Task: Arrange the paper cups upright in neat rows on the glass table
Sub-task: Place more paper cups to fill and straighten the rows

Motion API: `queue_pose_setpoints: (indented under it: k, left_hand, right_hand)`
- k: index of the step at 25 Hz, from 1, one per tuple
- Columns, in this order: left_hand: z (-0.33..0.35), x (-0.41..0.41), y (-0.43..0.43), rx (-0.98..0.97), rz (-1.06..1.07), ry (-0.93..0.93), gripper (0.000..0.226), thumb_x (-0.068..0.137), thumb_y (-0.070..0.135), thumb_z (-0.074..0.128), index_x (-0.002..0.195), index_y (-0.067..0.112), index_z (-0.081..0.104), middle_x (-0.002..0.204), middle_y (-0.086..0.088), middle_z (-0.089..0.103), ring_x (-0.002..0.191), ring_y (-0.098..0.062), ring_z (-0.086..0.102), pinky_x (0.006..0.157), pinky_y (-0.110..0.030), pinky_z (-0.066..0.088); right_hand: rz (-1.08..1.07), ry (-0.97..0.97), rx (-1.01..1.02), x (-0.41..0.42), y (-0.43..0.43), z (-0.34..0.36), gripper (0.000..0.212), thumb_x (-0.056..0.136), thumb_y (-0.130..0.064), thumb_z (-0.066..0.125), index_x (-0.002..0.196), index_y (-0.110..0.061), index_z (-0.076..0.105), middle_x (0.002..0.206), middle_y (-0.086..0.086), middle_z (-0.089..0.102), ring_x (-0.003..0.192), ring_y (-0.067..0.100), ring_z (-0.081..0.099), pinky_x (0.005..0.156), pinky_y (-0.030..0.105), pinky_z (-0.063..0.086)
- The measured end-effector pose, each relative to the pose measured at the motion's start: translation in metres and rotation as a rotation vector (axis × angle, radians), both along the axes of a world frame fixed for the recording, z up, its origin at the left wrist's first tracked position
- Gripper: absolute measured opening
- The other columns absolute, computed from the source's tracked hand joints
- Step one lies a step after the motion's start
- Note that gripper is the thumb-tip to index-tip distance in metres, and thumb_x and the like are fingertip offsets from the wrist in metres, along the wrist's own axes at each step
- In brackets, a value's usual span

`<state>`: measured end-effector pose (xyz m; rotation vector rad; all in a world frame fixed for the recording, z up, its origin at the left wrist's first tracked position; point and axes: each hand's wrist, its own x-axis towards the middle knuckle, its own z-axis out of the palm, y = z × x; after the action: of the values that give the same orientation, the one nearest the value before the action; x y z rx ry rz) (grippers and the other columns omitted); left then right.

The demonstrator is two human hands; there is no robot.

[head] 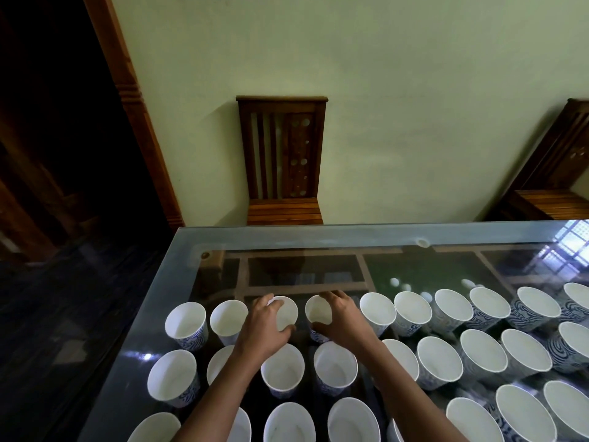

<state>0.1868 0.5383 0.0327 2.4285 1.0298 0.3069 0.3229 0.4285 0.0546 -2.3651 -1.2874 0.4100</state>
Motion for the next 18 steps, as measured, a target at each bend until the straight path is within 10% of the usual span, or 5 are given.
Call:
queue_pose_setpoints:
  k: [18]
  left_hand:
    - [0.013, -0.05, -0.059, 0.006, -0.04, -0.095, 0.051, 0.078, 0.033, 0.069, 0.123, 0.012, 0.057, 0.133, -0.006, 0.051, 0.122, -0.02, 0.045, 0.103, -0.031, 0.037]
  right_hand:
    - [-0.017, 0.037, 0.011, -0.044, -0.078, 0.003, 0.064, 0.078, -0.029, 0.073, 0.133, -0.013, 0.046, 0.136, 0.009, 0.047, 0.121, 0.026, 0.046, 0.1, 0.035, 0.041]
